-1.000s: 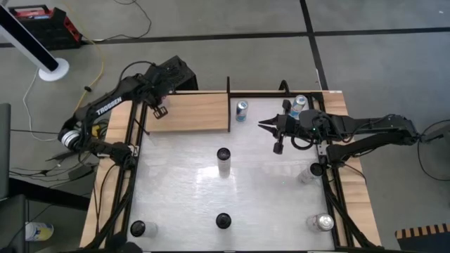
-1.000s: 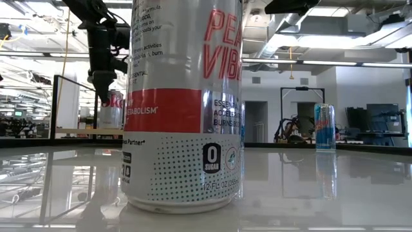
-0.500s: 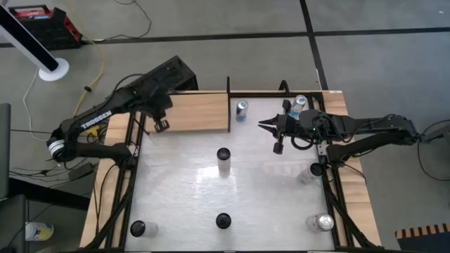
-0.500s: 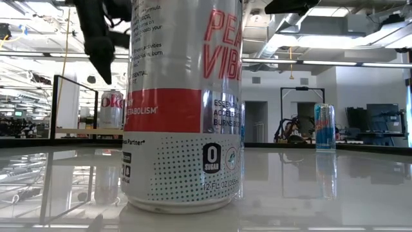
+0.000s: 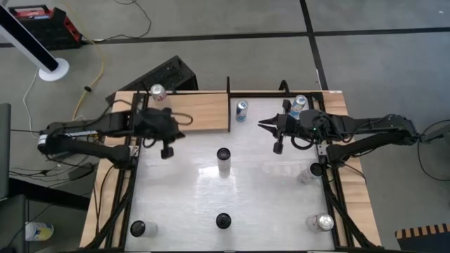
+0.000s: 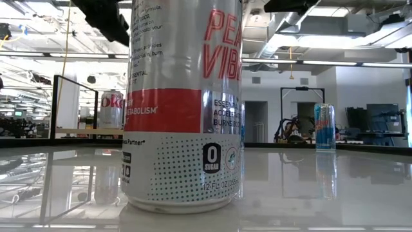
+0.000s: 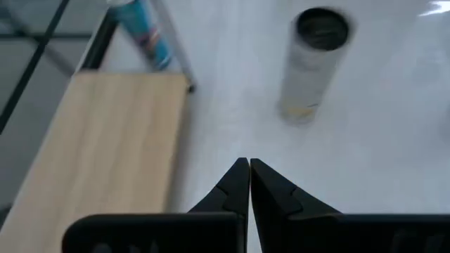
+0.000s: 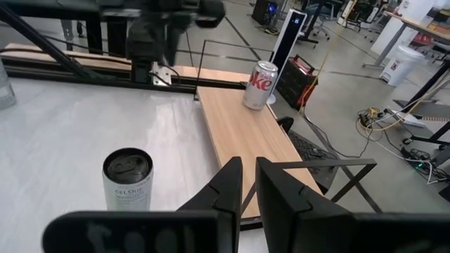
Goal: Place canned beverage on shelf
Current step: Move the silver soda can to the middle of the table
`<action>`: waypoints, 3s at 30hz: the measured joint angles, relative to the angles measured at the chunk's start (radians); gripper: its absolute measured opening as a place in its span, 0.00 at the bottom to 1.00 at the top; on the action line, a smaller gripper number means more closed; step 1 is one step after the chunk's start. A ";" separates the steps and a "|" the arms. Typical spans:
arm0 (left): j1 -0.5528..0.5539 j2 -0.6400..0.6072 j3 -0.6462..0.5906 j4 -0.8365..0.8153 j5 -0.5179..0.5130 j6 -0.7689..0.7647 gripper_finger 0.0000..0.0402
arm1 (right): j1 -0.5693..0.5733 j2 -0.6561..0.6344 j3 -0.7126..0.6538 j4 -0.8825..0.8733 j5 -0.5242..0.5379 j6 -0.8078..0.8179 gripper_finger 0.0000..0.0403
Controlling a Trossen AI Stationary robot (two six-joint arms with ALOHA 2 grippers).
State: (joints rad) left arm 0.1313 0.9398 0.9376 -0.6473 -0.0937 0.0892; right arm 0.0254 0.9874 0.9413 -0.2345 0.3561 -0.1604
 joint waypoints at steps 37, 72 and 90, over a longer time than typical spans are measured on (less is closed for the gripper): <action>-0.860 -0.011 -0.169 0.350 -0.217 0.073 0.00 | 0.287 0.289 0.268 -0.243 -0.175 0.341 0.17; -0.467 -0.234 -0.366 0.613 0.304 0.496 0.00 | 0.803 0.807 0.882 -1.337 -0.465 1.983 0.50; -0.398 -0.234 -0.366 0.639 0.404 0.409 0.00 | 0.974 0.722 0.628 -1.312 -0.725 2.194 0.97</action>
State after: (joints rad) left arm -0.2665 0.7059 0.5713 -0.0078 0.3099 0.4980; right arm 0.9990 1.7095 1.5691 -1.5466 -0.3691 2.0334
